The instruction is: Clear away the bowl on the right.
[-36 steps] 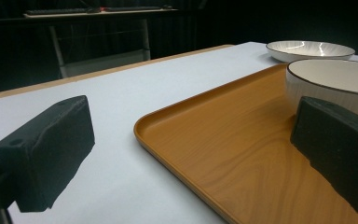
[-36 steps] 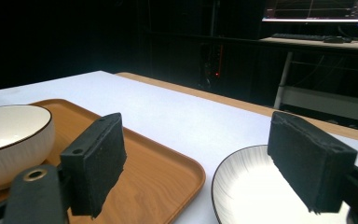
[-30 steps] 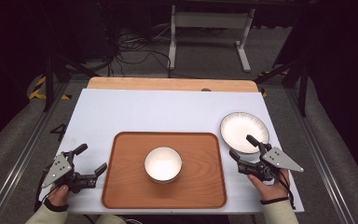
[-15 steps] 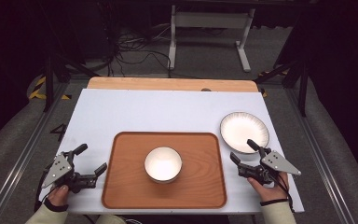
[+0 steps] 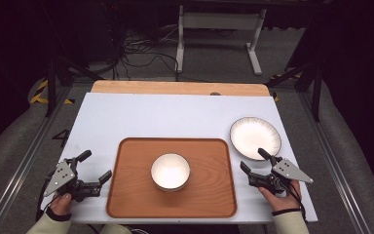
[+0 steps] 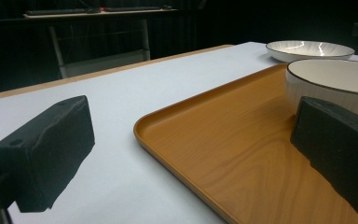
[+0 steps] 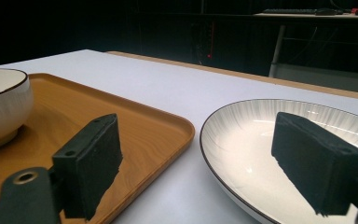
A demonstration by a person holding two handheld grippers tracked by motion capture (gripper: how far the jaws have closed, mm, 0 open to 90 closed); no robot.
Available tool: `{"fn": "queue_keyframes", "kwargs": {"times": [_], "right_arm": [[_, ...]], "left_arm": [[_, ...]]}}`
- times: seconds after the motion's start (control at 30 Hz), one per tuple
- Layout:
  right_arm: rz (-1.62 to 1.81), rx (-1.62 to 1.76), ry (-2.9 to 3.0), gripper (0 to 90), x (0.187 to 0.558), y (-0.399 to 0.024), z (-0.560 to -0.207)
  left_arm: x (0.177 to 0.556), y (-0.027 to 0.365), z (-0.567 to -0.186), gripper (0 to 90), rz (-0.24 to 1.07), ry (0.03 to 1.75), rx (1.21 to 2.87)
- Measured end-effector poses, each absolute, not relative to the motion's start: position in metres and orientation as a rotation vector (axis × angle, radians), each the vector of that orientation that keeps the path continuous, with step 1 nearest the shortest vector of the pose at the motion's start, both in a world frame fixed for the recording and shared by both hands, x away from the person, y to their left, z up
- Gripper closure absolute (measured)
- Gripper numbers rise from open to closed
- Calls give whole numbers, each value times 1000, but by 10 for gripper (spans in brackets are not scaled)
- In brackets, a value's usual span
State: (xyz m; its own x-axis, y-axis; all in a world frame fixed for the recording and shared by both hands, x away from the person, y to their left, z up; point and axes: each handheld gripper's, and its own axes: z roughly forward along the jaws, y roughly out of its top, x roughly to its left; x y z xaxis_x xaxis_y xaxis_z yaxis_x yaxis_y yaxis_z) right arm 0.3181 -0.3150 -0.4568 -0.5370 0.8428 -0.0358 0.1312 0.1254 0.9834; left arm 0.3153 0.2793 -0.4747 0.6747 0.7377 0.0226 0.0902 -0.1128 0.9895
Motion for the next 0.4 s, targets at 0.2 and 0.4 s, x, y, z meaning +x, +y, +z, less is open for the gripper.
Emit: {"fn": "queue_keyframes", "kwargs": {"times": [0.2, 0.4], "right_arm": [[1482, 929, 1776, 117, 317, -316, -458], [1493, 931, 1771, 117, 317, -317, -458]], "left_arm": [[315, 279, -475, 2, 631, 692, 1614], [315, 279, -475, 2, 632, 691, 1614]]}}
